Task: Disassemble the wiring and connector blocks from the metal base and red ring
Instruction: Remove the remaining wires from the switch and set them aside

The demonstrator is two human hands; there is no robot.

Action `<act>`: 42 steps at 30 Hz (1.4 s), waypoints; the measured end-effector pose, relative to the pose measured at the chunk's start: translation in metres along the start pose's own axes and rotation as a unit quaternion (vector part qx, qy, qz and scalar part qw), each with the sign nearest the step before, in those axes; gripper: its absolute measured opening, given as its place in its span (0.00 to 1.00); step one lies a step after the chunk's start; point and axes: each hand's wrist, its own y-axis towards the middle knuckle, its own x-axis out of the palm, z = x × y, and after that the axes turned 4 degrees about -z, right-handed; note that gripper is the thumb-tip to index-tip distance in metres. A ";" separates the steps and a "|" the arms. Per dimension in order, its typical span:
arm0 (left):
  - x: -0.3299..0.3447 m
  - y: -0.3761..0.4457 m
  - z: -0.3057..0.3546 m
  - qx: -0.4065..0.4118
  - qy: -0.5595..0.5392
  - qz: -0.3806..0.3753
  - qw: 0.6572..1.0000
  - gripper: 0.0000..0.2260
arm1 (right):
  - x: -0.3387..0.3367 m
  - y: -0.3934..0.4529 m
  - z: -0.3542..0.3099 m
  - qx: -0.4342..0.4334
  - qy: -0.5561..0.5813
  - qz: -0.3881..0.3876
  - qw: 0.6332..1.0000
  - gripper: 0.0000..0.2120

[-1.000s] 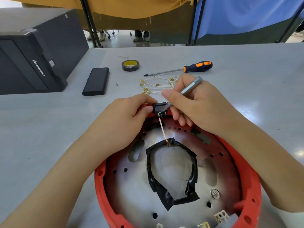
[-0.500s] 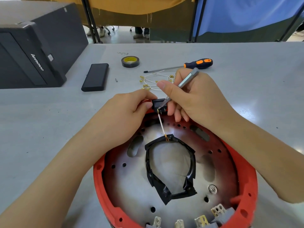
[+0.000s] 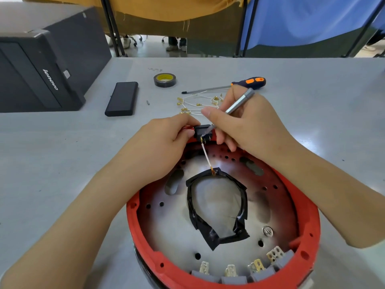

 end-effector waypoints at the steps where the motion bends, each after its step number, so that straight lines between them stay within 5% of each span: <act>1: 0.000 0.000 0.000 0.000 0.002 0.001 1.000 0.10 | 0.000 0.000 0.000 0.001 -0.013 0.003 1.000 0.14; 16: 0.001 0.001 0.001 -0.001 0.014 -0.001 1.000 0.11 | -0.002 0.003 0.002 0.033 -0.012 -0.006 0.999 0.17; 21: 0.002 0.001 0.001 0.003 0.014 -0.001 1.000 0.10 | 0.005 0.000 0.001 0.036 -0.094 -0.062 0.993 0.16; 27: 0.001 0.001 -0.001 -0.003 0.010 -0.002 1.000 0.10 | -0.004 0.003 -0.001 0.021 -0.011 0.035 0.999 0.15; 42: 0.000 0.000 0.002 0.003 0.008 -0.003 1.000 0.11 | -0.002 0.003 0.001 0.015 -0.041 -0.009 0.999 0.16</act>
